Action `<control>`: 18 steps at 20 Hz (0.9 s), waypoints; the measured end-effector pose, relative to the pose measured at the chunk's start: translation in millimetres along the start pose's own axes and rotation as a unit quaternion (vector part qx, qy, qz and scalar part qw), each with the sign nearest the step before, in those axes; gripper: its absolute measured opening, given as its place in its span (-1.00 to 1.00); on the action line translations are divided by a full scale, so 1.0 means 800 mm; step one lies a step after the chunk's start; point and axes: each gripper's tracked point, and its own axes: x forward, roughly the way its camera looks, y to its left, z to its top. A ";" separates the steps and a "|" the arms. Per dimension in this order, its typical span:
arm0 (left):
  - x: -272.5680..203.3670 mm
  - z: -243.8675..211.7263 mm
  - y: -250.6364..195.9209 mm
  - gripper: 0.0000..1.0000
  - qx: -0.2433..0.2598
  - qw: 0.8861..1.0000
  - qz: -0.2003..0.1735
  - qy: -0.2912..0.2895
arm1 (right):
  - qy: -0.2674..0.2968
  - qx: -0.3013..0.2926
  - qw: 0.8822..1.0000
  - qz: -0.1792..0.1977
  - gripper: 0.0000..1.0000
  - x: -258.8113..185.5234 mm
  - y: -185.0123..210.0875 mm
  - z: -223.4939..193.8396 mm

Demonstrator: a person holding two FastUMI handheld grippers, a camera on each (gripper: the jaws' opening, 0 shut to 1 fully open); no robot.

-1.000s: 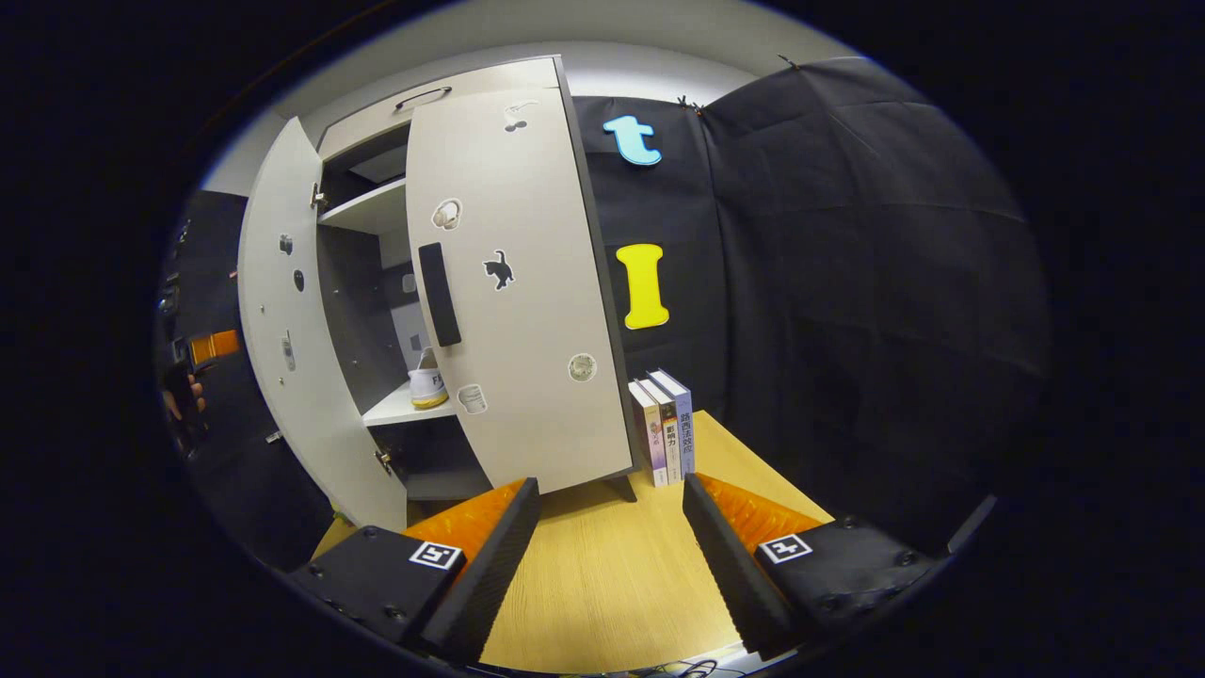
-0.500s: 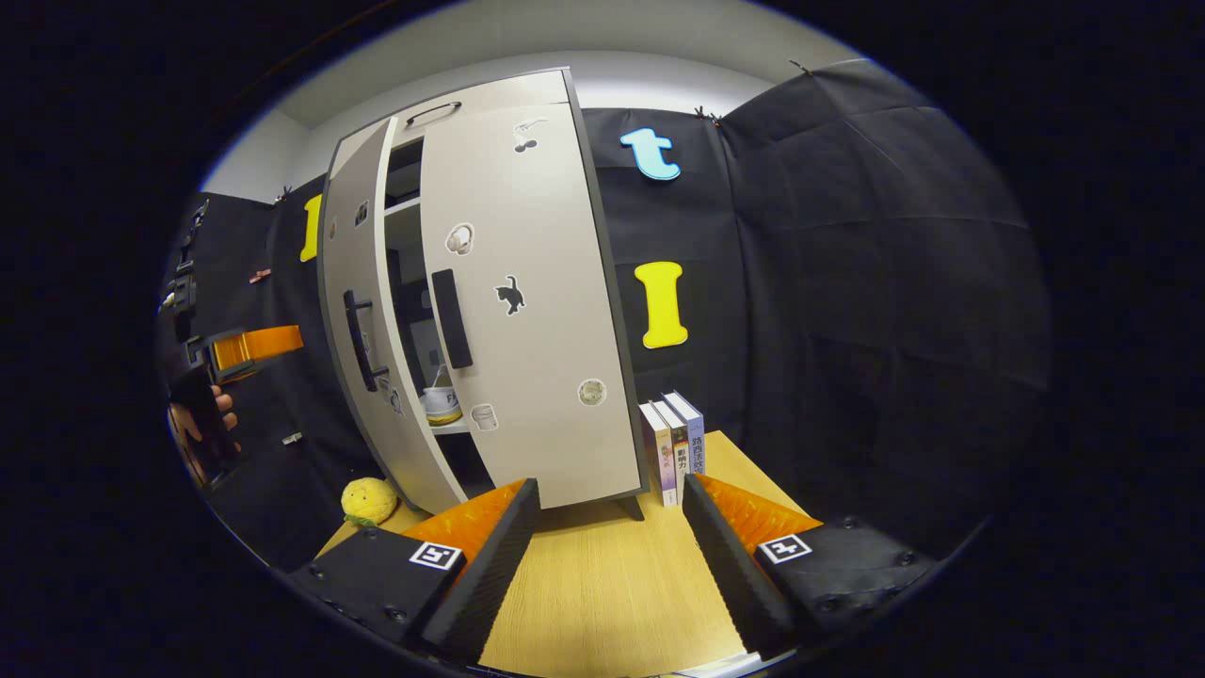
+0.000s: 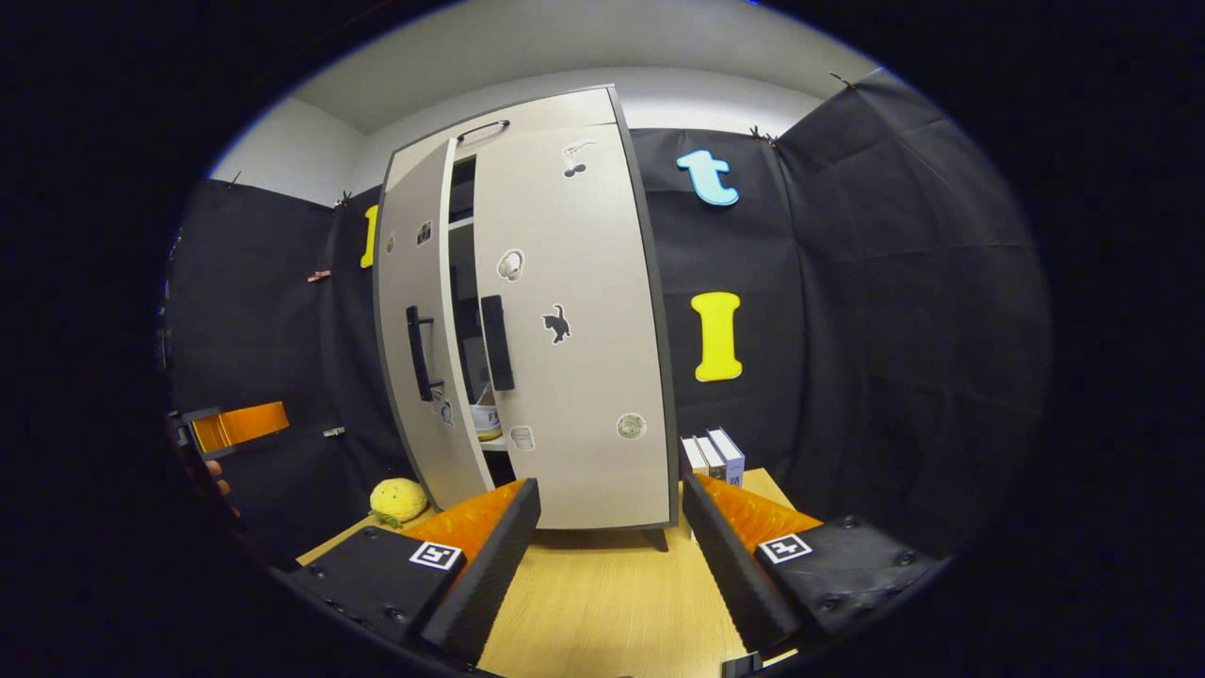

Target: Grab one shoe with the right hand and put it into the shoe cabinet, grab the other shoe with the left hand and put it into the shoe cabinet; then close the right door with the right hand and the left door with the left hand.

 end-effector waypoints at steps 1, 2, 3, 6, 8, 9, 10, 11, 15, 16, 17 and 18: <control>-0.006 0.000 0.001 0.91 -0.005 1.000 0.004 -0.003 | 0.002 -0.005 1.000 0.003 0.97 0.000 0.003 -0.004; -0.011 0.003 0.001 0.90 -0.007 1.000 0.005 -0.006 | 0.001 -0.008 1.000 0.007 0.97 -0.004 0.006 -0.003; -0.014 0.005 0.001 0.90 -0.006 1.000 0.009 -0.007 | -0.007 -0.008 1.000 0.009 0.97 -0.009 0.008 0.002; -0.020 0.016 0.003 0.90 0.014 1.000 0.017 -0.013 | -0.014 0.006 1.000 0.018 0.96 -0.022 0.017 0.003; -0.022 0.019 0.000 0.90 0.018 1.000 0.014 -0.013 | -0.015 0.004 1.000 0.019 0.96 -0.021 0.022 0.007; -0.025 0.020 0.001 0.90 0.017 1.000 0.014 -0.014 | -0.014 0.002 1.000 0.019 0.96 -0.018 0.025 0.010; -0.026 0.022 0.000 0.90 0.016 1.000 0.013 -0.014 | -0.016 0.002 1.000 0.021 0.97 -0.015 0.030 0.014; -0.027 0.024 -0.001 0.90 0.017 1.000 0.012 -0.015 | -0.019 0.003 1.000 0.024 0.97 -0.012 0.036 0.020; -0.032 0.027 0.004 0.90 0.022 1.000 0.008 -0.018 | -0.031 -0.009 0.999 0.036 0.97 -0.004 0.060 0.035; -0.033 0.026 0.007 0.90 0.021 1.000 0.008 -0.017 | -0.032 -0.013 0.999 0.037 0.96 -0.005 0.065 0.034; -0.034 0.025 0.011 0.90 0.020 1.000 0.008 -0.015 | -0.031 -0.014 0.999 0.039 0.97 -0.004 0.071 0.032; -0.035 0.025 0.015 0.90 0.018 1.000 0.008 -0.014 | -0.029 -0.014 0.999 0.042 0.96 -0.004 0.077 0.030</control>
